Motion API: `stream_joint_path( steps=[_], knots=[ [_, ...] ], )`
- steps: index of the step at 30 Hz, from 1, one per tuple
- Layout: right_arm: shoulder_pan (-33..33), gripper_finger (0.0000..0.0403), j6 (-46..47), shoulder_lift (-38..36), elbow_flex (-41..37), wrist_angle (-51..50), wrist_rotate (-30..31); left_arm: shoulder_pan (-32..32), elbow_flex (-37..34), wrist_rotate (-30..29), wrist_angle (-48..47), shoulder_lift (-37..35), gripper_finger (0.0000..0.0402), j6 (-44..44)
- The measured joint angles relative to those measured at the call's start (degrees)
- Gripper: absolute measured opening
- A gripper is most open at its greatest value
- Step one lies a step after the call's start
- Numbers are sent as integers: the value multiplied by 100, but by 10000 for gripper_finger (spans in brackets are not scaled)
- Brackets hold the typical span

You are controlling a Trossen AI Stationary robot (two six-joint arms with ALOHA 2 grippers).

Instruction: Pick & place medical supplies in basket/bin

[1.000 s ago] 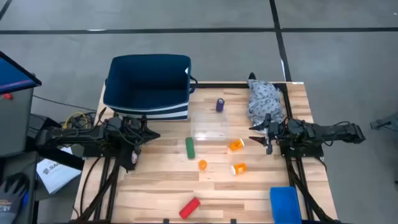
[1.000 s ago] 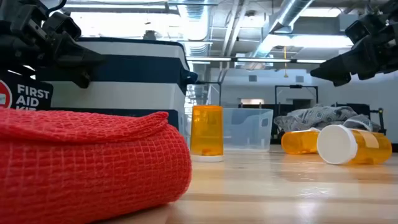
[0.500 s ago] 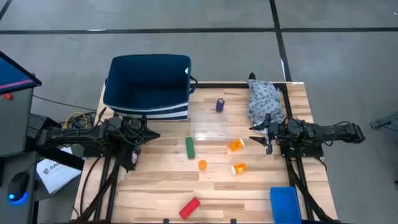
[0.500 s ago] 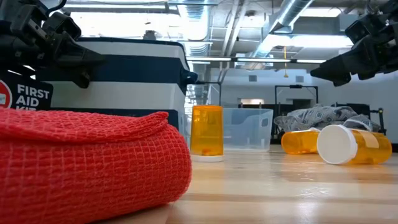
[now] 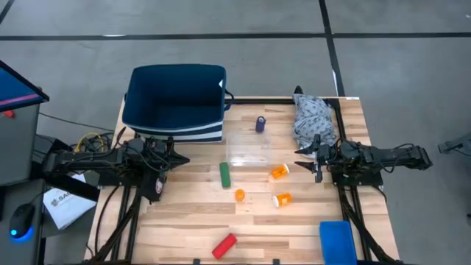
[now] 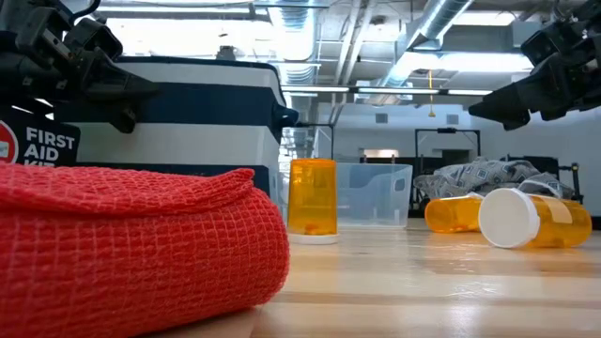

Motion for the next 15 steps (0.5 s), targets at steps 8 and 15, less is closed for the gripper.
stream_joint_path(
  steps=[8, 15],
  knots=[
    [0, 194, -1, 1, 0, -2, 1, 0, 0, -2, 3, 0, 0, 1],
    [2, 194, 1, 0, 0, 0, 0, -2, 0, -68, 918, -2, 0, 217]
  ],
)
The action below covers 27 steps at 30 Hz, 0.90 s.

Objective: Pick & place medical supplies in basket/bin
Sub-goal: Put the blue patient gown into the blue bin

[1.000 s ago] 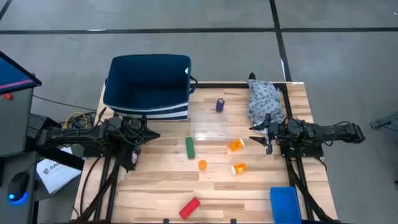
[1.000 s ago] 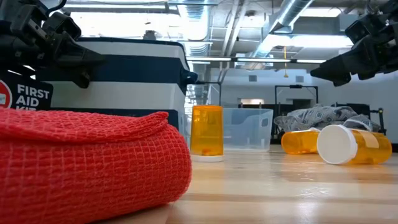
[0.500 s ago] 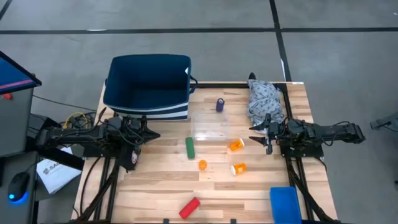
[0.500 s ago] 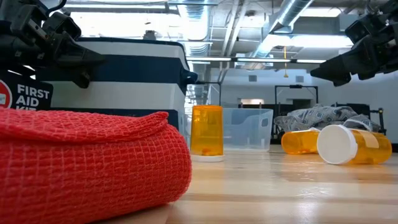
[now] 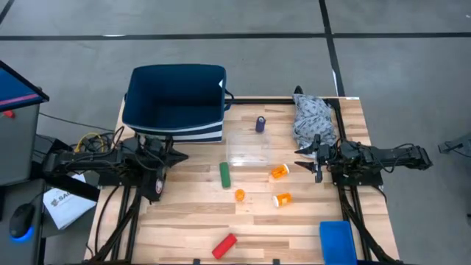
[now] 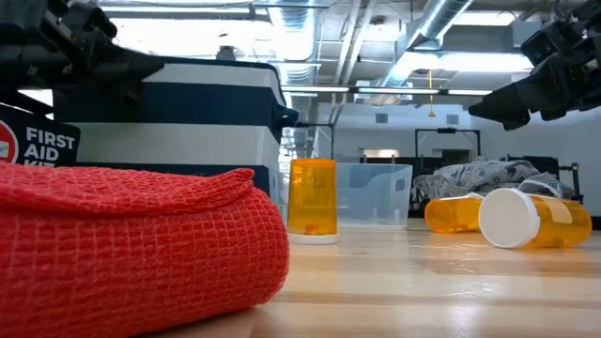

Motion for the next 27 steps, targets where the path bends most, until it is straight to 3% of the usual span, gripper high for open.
stream_joint_path(
  steps=[7, 11, 19, 27],
  knots=[
    [-1, 194, 0, 1, 0, 0, 0, 1, 0, -35, 444, 0, 0, -54],
    [0, 194, 0, 1, 0, 0, 0, 2, 0, -50, 801, -2, 0, -1038],
    [-2, 194, -2, 1, 0, 0, 1, 1, 0, -44, 1856, -9, 0, -1914],
    [0, 194, 0, 1, 0, 15, 2, 0, 0, 17, 2129, 9, 0, -1992]
  ],
)
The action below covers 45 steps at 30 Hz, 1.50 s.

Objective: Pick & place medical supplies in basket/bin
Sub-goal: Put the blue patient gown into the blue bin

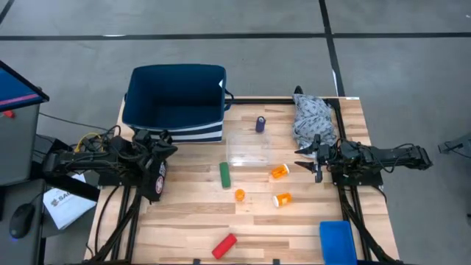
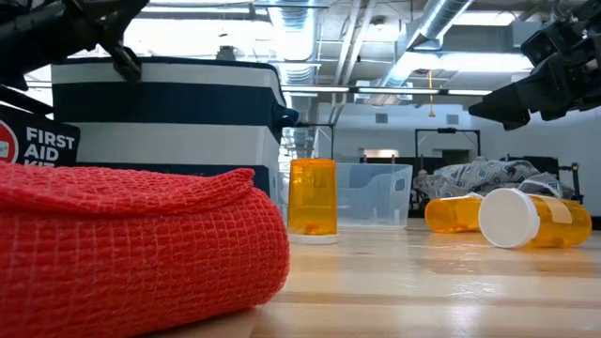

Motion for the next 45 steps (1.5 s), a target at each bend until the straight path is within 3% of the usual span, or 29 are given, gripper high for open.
stream_joint_path(
  steps=[4, 17, 20, 22, 26, 30, 35, 40, 45],
  knots=[
    [-2, 194, 0, 0, -7, 57, 4, 0, 0, -48, 151, 0, 0, 2],
    [-2, 194, -29, 0, -9, 88, 5, 0, 0, -1118, 283, 180, 18, -297],
    [-37, 194, -1051, 0, -13, 130, 155, 0, 0, -1552, 652, 181, 36, -295],
    [-58, 194, -1252, 0, -19, 186, 155, 0, 0, -1857, 1017, 179, 51, -245],
    [-61, 194, -244, 0, -20, 553, 104, 0, 0, -2395, 1643, 179, 80, 183],
    [-73, 194, 347, 1, -20, 1051, 291, 2, 0, -2503, 2087, 179, 99, 317],
    [-22, 194, 2231, -4, -14, 1806, 364, 0, 0, -1772, 2112, 186, 105, -6],
    [-76, 194, 3958, -4, -7, 1662, 459, -23, 0, -1108, 2108, 279, 102, -605],
    [-3, 194, 4584, 7, -7, 1868, 426, -262, 0, -748, 2305, 447, 100, -869]
  ],
)
